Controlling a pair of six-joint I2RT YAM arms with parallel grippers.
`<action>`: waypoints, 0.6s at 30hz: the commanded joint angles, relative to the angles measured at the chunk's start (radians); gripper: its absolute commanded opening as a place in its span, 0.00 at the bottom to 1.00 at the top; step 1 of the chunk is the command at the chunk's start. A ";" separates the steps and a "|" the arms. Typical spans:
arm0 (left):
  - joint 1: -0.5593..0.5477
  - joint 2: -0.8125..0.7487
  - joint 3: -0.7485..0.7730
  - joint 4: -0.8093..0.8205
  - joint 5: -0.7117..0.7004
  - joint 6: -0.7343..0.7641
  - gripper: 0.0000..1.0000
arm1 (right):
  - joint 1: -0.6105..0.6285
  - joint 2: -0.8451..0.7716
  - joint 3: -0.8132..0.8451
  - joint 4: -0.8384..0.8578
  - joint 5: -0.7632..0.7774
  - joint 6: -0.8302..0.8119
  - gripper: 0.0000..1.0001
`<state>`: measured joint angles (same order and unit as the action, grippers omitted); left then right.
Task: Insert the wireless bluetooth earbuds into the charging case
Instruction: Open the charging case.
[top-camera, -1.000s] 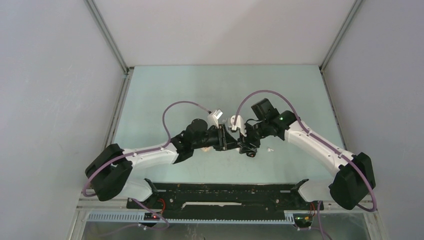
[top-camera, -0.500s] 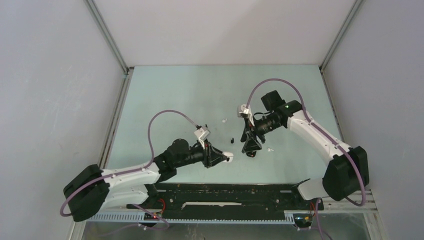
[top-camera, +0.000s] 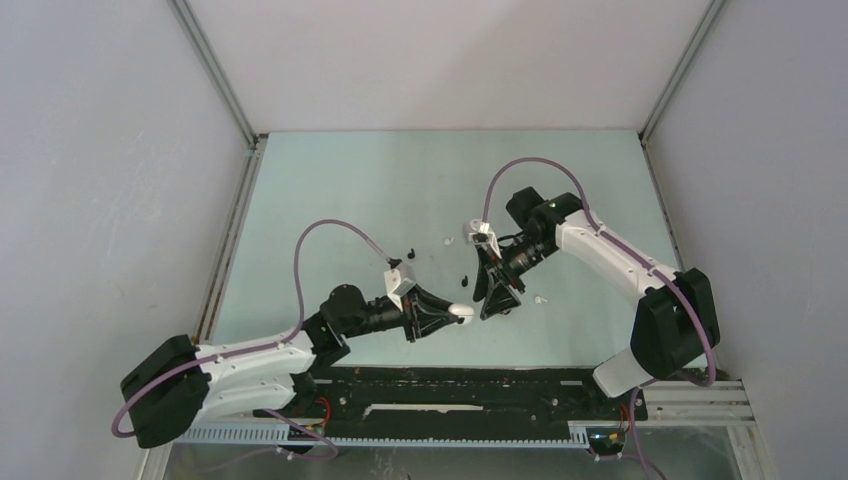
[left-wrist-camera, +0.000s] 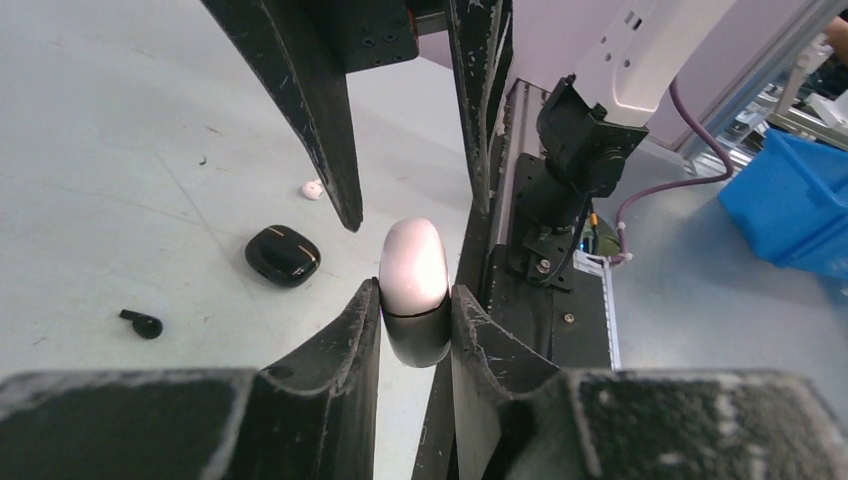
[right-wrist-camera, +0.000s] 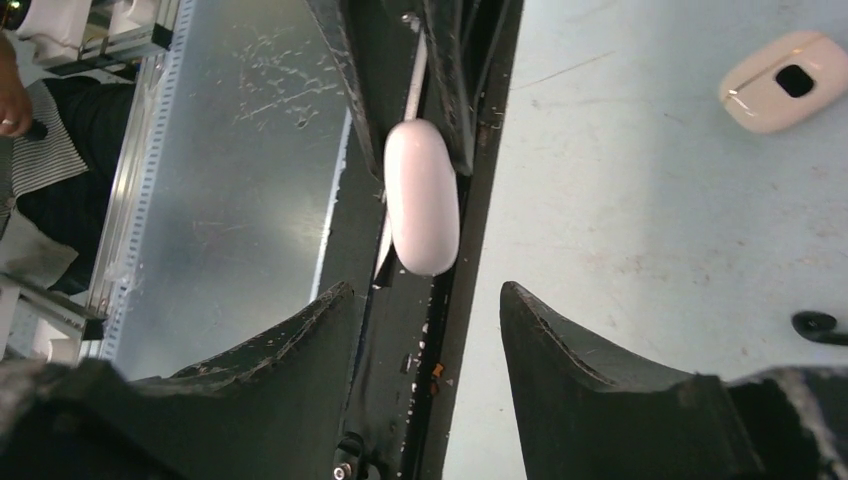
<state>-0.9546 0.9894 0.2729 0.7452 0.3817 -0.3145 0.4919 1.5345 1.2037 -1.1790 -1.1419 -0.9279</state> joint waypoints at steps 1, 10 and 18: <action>-0.003 0.055 -0.010 0.180 0.094 -0.036 0.03 | 0.039 0.003 0.036 -0.041 -0.032 -0.047 0.58; -0.003 0.145 0.028 0.241 0.120 -0.070 0.02 | 0.063 0.020 0.042 -0.042 -0.015 -0.048 0.39; -0.003 0.171 0.039 0.245 0.116 -0.065 0.02 | 0.067 0.040 0.048 -0.044 0.014 -0.033 0.34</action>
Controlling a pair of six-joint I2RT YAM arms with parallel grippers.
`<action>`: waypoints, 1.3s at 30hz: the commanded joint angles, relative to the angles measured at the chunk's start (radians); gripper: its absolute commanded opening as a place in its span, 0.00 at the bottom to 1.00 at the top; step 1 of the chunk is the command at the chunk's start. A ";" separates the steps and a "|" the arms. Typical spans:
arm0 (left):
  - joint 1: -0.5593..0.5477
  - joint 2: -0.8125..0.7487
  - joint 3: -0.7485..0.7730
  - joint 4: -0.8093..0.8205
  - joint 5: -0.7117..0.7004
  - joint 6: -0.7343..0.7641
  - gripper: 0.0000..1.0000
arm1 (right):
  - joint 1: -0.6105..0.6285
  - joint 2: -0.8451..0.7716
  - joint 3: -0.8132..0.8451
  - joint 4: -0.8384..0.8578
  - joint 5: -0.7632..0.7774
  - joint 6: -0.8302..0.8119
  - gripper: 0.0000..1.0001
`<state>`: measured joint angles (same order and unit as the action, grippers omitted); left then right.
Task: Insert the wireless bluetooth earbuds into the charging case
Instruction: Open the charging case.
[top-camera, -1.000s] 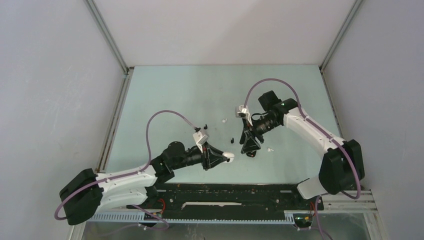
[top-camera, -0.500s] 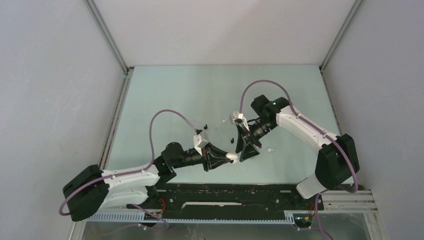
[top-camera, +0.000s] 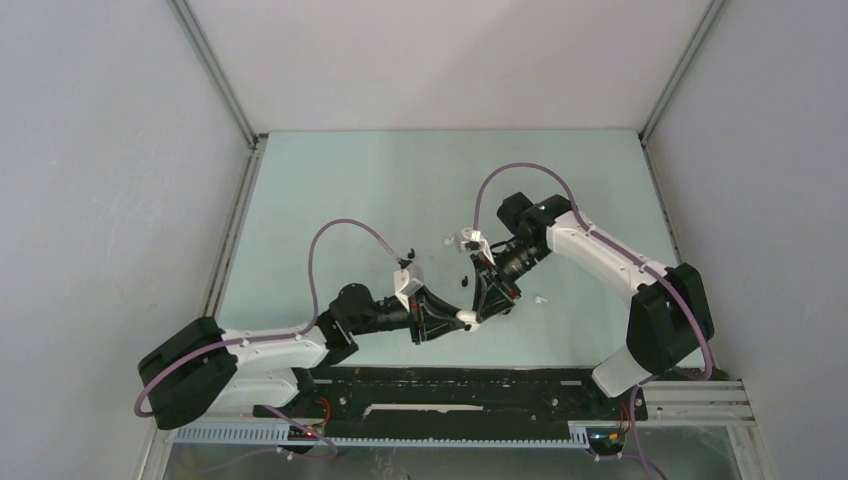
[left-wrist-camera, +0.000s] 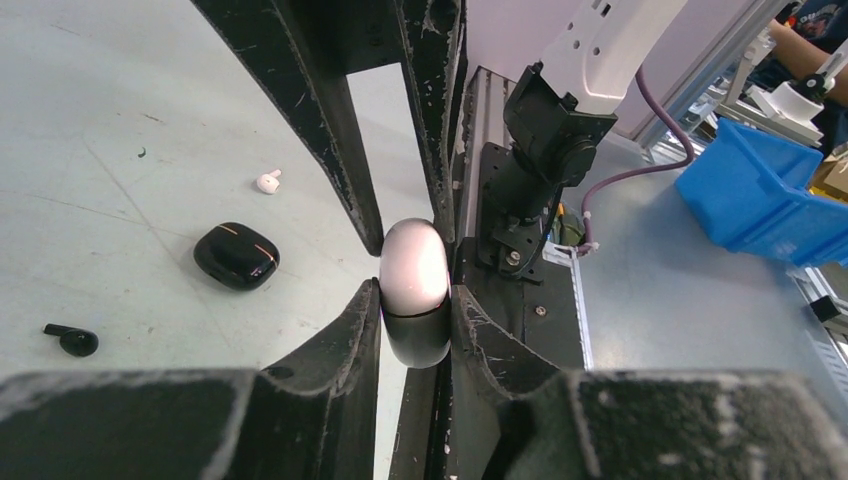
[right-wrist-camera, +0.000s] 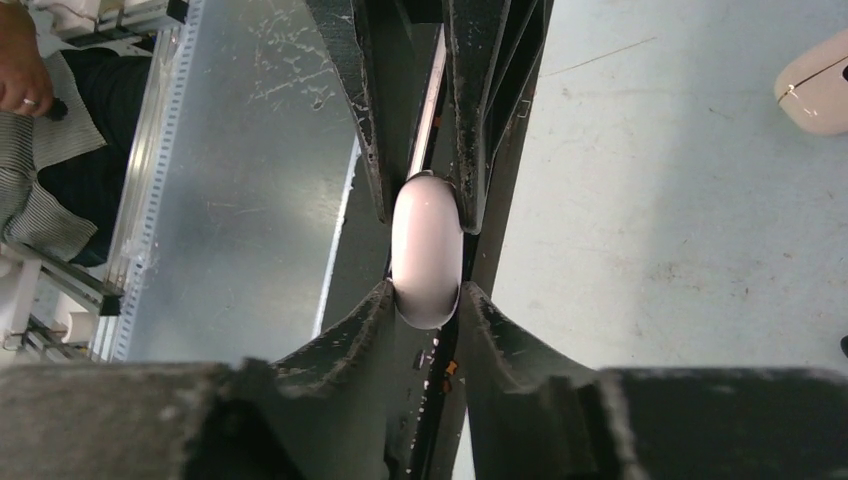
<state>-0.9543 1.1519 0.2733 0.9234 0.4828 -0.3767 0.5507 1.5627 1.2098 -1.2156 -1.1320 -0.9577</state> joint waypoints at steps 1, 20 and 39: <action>-0.003 0.010 0.037 0.070 0.015 -0.003 0.02 | 0.011 0.011 0.042 -0.011 0.007 -0.003 0.38; -0.003 0.014 -0.012 0.021 -0.032 0.024 0.41 | 0.055 0.004 0.054 0.040 0.152 0.079 0.09; -0.054 0.159 0.049 0.061 0.015 0.102 0.36 | 0.127 -0.037 0.044 0.090 0.287 0.120 0.09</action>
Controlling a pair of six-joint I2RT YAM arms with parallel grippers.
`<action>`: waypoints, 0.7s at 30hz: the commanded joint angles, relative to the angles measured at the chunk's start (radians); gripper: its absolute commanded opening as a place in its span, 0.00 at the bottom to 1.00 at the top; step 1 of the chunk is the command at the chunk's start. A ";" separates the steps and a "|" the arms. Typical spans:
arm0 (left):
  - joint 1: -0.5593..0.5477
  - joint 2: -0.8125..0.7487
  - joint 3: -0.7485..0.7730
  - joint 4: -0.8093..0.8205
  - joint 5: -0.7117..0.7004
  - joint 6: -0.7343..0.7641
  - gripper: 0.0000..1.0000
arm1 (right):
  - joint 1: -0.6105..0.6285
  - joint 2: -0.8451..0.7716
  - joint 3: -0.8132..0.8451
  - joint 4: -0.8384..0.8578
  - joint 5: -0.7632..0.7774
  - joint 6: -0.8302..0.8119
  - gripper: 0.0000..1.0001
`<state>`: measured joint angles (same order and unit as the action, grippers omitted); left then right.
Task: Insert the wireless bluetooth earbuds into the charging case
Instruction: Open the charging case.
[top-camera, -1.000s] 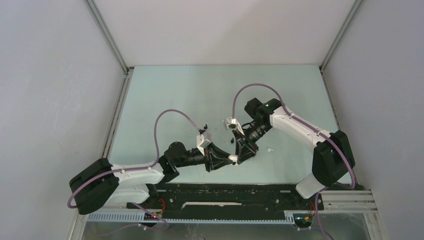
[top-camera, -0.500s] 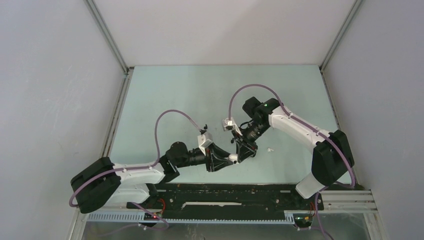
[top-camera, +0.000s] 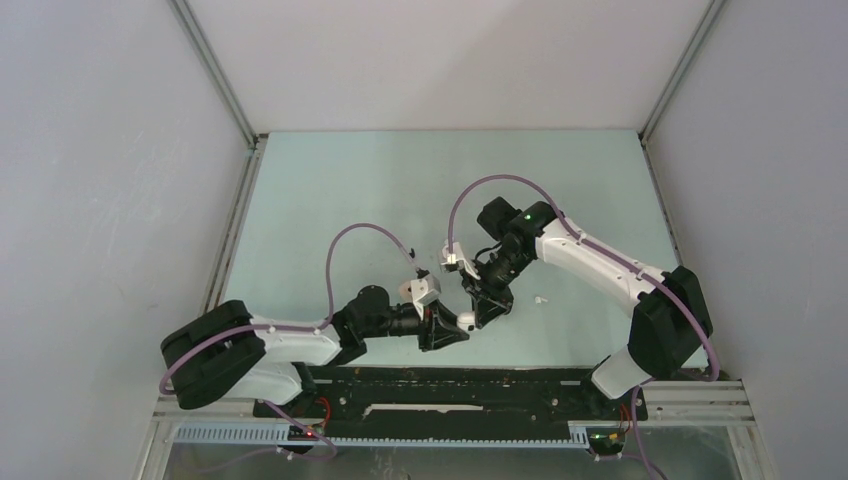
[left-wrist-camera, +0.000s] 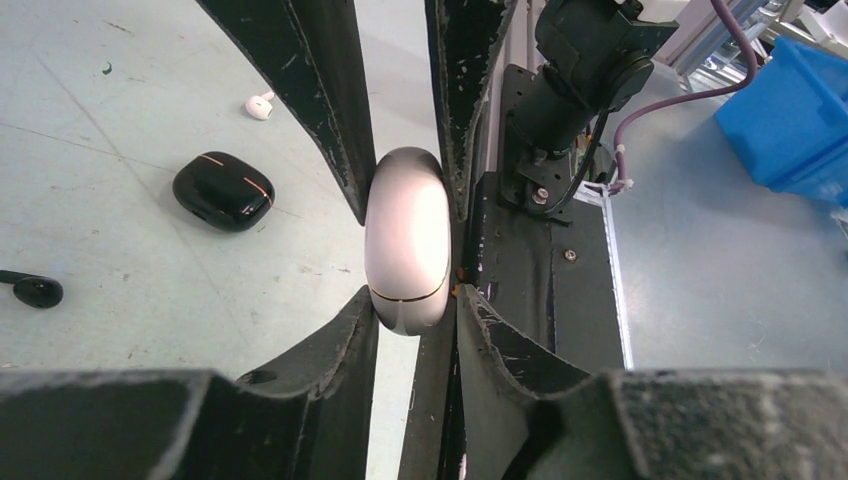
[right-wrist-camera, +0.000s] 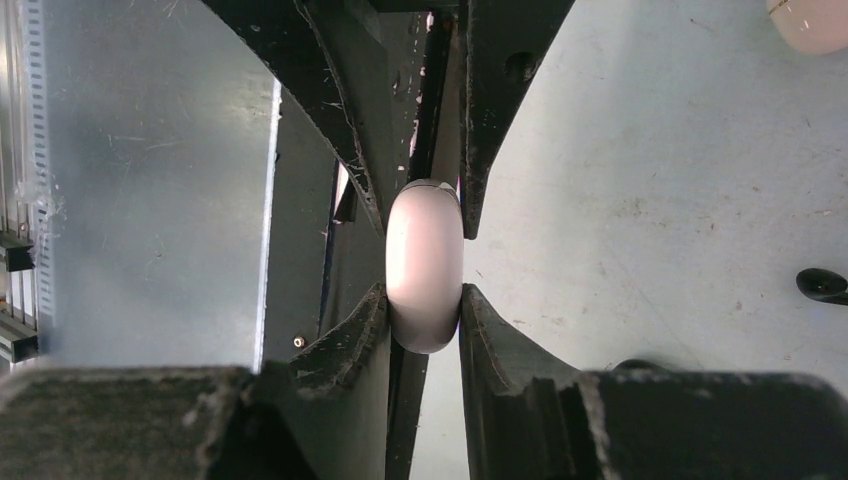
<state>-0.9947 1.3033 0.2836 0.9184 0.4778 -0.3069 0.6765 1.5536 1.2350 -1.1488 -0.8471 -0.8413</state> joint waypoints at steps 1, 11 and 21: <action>-0.013 0.009 0.037 0.068 0.020 0.032 0.35 | 0.002 -0.028 0.018 0.023 0.002 0.004 0.09; -0.013 0.036 0.028 0.146 0.017 -0.012 0.37 | 0.005 -0.023 0.018 0.021 -0.004 0.003 0.09; -0.013 0.069 0.036 0.176 0.047 -0.031 0.12 | 0.007 -0.018 0.019 0.024 0.002 0.008 0.12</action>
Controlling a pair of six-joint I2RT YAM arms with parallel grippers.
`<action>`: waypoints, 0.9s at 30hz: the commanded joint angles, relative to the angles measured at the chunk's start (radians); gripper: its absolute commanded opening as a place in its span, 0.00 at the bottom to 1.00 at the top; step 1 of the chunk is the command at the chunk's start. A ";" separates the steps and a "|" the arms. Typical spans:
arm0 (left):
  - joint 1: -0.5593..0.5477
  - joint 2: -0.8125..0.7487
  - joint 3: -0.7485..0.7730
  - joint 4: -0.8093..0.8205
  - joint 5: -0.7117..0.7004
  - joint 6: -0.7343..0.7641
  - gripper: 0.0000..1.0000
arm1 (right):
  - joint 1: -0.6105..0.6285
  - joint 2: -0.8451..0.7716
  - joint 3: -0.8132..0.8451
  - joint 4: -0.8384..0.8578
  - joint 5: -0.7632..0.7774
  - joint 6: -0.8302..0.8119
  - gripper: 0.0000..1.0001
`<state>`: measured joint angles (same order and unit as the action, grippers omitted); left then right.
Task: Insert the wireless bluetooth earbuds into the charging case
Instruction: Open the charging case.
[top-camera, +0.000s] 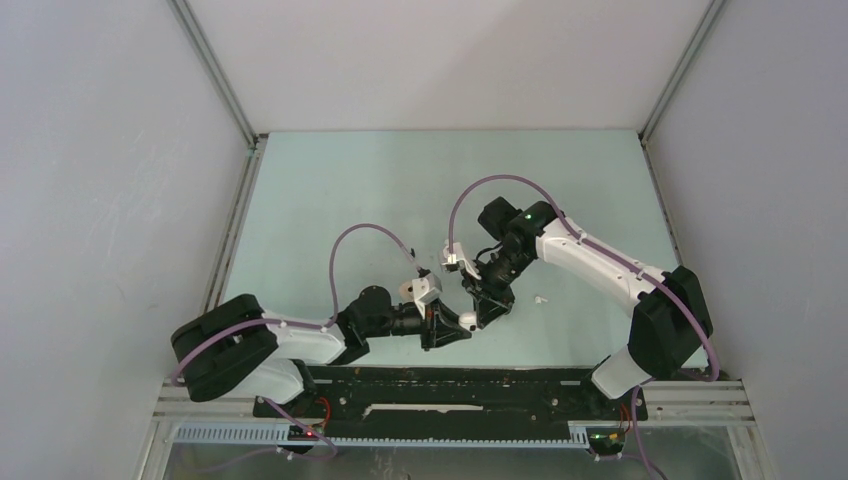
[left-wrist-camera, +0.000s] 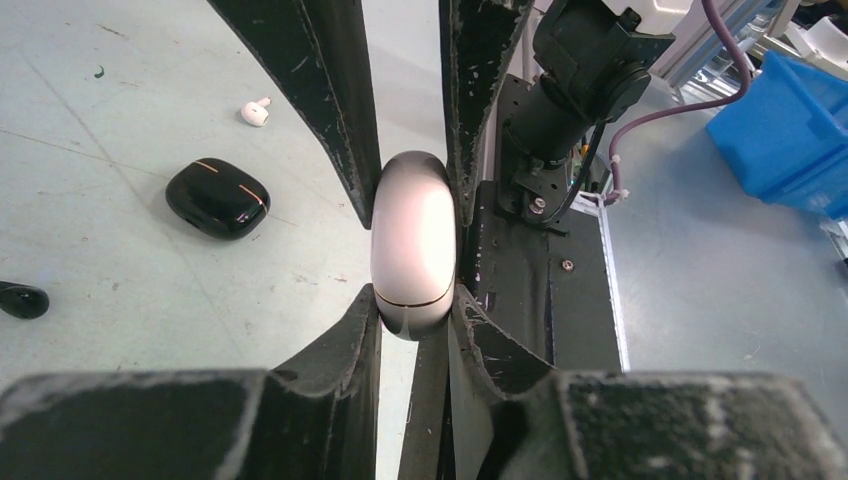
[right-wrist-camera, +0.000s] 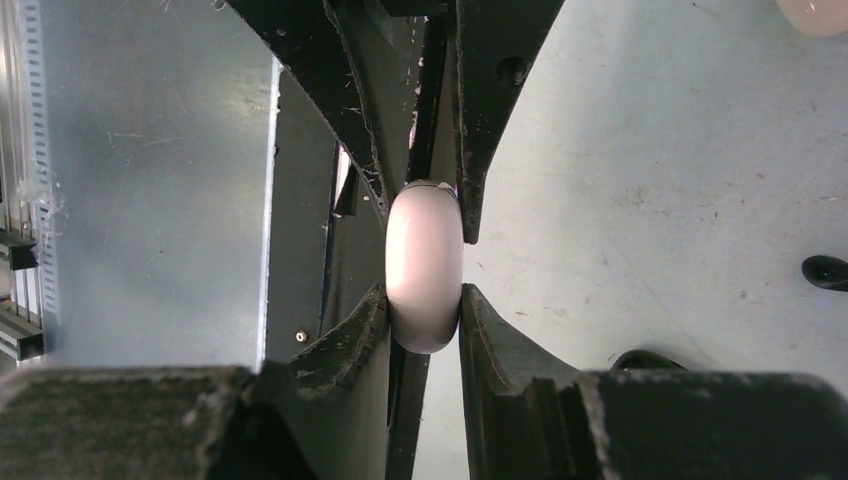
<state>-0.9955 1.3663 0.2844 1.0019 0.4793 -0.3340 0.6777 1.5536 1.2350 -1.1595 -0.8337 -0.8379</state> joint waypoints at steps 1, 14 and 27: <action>-0.014 0.007 0.035 0.096 0.045 -0.002 0.10 | 0.006 -0.016 0.018 0.035 -0.011 0.006 0.14; -0.022 0.043 -0.004 0.238 0.038 0.012 0.00 | -0.046 0.019 0.048 0.066 -0.046 0.122 0.46; -0.026 0.091 -0.007 0.301 0.041 0.001 0.00 | -0.149 0.129 0.139 -0.078 -0.221 0.091 0.49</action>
<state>-1.0004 1.4528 0.2760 1.2156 0.4492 -0.3393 0.5507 1.6569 1.3132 -1.2434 -0.9943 -0.7155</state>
